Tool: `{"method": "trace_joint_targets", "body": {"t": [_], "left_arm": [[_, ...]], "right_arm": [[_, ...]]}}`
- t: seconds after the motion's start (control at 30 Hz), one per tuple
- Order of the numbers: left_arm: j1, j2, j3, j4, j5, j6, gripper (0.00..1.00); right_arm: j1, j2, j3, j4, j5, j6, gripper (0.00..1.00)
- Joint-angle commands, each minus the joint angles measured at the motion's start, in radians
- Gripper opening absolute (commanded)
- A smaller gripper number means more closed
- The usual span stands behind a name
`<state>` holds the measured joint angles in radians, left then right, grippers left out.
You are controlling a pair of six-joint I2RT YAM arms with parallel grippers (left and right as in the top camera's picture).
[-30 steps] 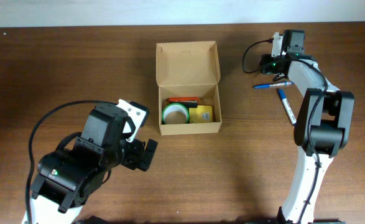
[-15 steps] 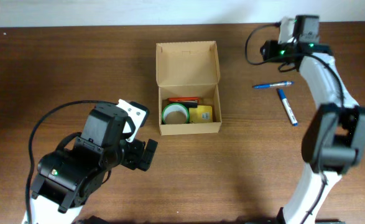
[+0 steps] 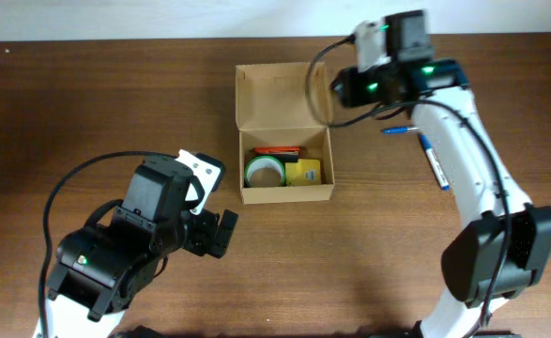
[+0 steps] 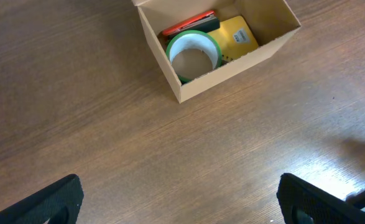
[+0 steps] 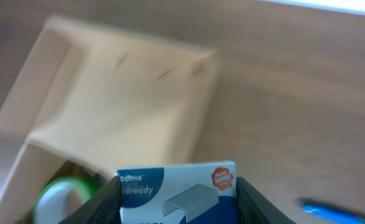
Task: Pack container
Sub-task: 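Carry the STAPLES box over the box and lower it inside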
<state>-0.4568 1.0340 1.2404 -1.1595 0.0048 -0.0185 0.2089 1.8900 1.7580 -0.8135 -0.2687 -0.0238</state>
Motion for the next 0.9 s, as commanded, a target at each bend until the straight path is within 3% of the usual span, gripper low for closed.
{"method": "trace_joint_targets", "body": {"t": [0.0, 0.87], "left_arm": [[0.002, -0.013, 0.018, 0.003, 0.015, 0.016, 0.99], [0.002, -0.013, 0.018, 0.003, 0.015, 0.016, 1.0]], "right_arm": [[0.067, -0.019, 0.01, -0.029, -0.015, 0.007, 0.5], [0.364, 0.13, 0.002, -0.134, 0.086, 0.228, 0.5]]}}
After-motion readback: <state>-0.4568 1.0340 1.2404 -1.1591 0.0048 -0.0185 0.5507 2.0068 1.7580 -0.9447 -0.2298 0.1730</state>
